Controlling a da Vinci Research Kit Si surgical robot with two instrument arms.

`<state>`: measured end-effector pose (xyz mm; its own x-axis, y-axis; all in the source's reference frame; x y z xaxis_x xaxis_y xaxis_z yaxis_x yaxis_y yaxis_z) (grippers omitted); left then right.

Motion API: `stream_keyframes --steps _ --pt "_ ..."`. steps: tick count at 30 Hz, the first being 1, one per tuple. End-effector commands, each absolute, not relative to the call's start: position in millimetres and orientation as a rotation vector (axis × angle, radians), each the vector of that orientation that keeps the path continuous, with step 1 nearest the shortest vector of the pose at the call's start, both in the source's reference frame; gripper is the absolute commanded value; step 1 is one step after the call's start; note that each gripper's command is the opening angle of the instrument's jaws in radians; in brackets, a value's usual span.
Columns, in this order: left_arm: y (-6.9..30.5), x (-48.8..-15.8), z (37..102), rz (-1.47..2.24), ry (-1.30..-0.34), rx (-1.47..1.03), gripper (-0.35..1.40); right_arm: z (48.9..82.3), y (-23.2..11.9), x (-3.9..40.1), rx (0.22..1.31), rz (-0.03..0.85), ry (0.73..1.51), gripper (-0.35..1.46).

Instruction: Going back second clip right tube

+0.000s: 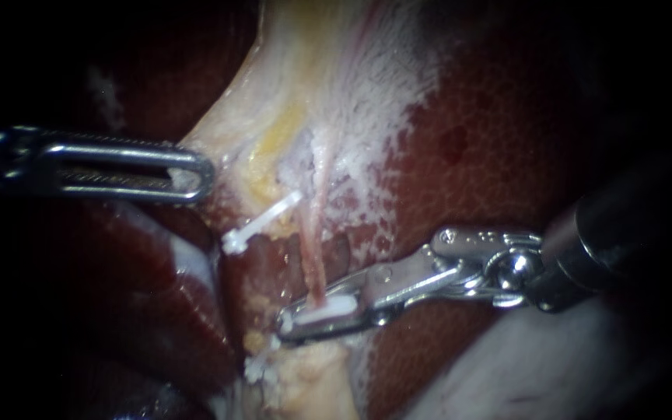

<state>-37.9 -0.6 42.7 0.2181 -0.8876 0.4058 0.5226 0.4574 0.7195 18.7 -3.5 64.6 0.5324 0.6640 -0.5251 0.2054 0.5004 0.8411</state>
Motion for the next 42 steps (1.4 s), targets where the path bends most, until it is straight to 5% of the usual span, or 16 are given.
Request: stream_keyframes --steps 1,15,26,42 --pt "-0.6 -37.9 42.7 -1.031 -0.898 0.485 -0.35 64.6 -3.5 18.7 1.044 0.342 1.006 -0.35" --pt "-0.6 -37.9 42.8 -1.03 -0.899 0.485 -0.35 64.5 -3.5 18.6 1.037 0.347 1.008 -0.35" --pt "-0.6 -37.7 42.9 -1.03 -0.899 0.485 -0.35 63.5 -3.5 17.9 0.849 0.343 1.099 0.39" --pt "-0.5 -37.6 43.0 -1.03 -0.898 0.483 -0.35 62.3 -2.2 15.9 0.659 0.289 1.166 0.6"
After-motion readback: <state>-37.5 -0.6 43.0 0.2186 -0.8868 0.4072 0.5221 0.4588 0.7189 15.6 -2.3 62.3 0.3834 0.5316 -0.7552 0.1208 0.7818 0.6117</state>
